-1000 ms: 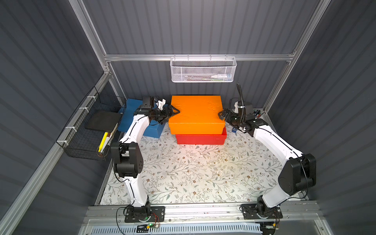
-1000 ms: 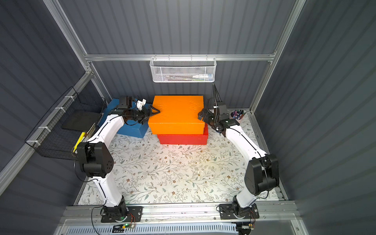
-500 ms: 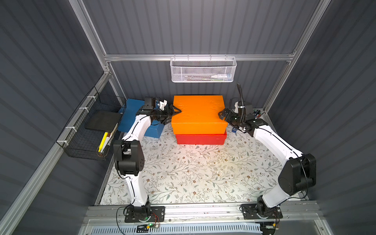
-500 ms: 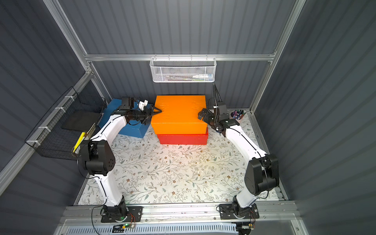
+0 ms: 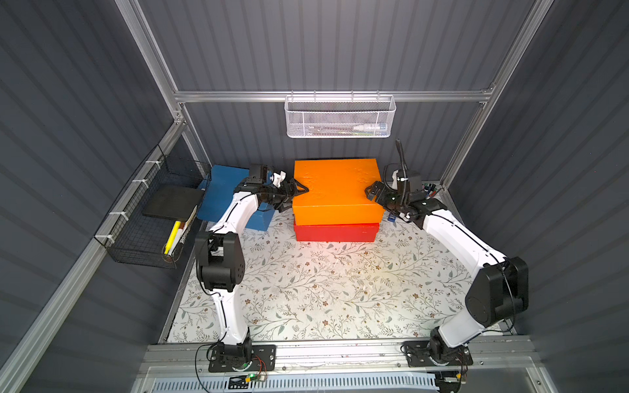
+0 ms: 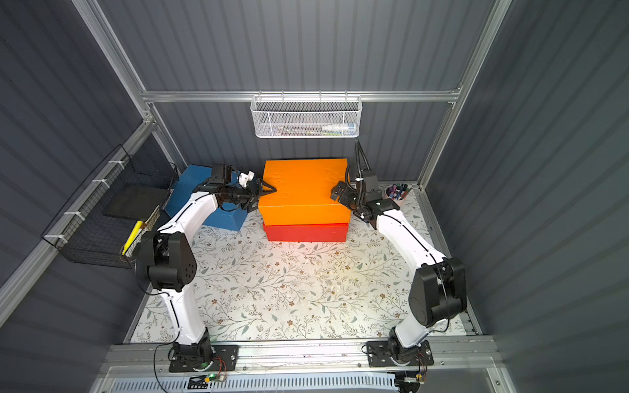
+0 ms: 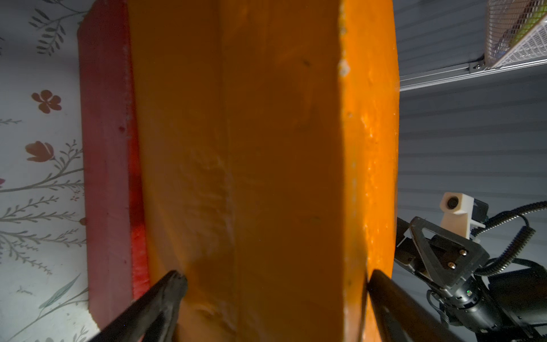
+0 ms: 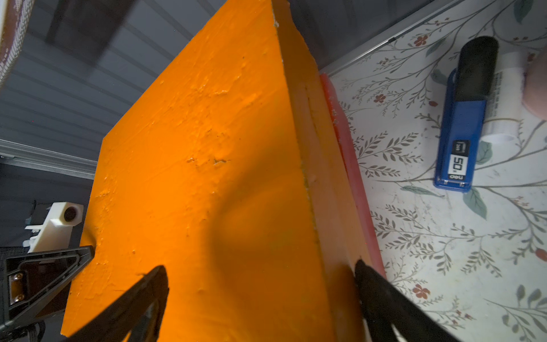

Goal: Stack the shoeboxes
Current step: Adjust the shoebox.

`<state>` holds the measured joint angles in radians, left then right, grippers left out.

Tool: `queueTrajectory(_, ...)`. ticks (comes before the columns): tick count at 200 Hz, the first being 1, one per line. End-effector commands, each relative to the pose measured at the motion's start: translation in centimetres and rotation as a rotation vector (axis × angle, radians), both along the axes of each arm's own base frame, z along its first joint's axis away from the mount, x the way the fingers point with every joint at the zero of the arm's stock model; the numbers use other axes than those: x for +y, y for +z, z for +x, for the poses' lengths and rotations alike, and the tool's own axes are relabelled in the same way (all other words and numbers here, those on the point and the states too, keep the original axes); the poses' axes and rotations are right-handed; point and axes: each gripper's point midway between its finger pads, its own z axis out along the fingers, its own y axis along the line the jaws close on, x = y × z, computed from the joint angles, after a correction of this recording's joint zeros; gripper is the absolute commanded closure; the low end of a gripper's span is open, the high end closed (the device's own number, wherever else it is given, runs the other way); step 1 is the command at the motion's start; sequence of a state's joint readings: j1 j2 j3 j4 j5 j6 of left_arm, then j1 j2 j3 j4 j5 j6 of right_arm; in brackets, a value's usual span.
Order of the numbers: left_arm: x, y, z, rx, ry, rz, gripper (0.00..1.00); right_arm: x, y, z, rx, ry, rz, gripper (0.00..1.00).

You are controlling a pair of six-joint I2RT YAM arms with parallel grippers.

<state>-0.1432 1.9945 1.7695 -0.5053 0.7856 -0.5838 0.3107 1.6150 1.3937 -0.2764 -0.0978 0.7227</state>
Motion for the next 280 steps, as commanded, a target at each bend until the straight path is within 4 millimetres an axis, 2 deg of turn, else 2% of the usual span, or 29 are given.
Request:
queueTrajectory(1,0.0,0.0,0.0,0.004,-0.008,0.021,0.01,0.7,-0.1,-0.2,-0.006,-0.013,0.016,0.01)
queueTrajectory(41,-0.1,-0.1,-0.1,0.009,-0.011,0.016,0.01,-0.6,0.0,-0.9,-0.017,-0.091,0.011,0.01)
queueTrajectory(188,0.1,0.3,-0.4,0.001,-0.005,0.025,0.01,0.3,0.7,-2.5,-0.026,-0.098,0.067,0.01)
queueTrajectory(232,0.1,0.5,-0.5,-0.005,-0.007,0.028,0.01,-0.3,1.0,-3.0,-0.049,-0.133,0.045,0.01)
queueTrajectory(249,0.6,0.7,-0.5,-0.015,0.001,0.051,0.01,-0.6,1.2,-3.1,-0.06,-0.145,0.04,0.01)
queueTrajectory(280,2.9,1.4,-0.6,-0.069,0.057,0.155,0.01,-2.1,2.6,-3.3,-0.107,-0.184,-0.001,0.01)
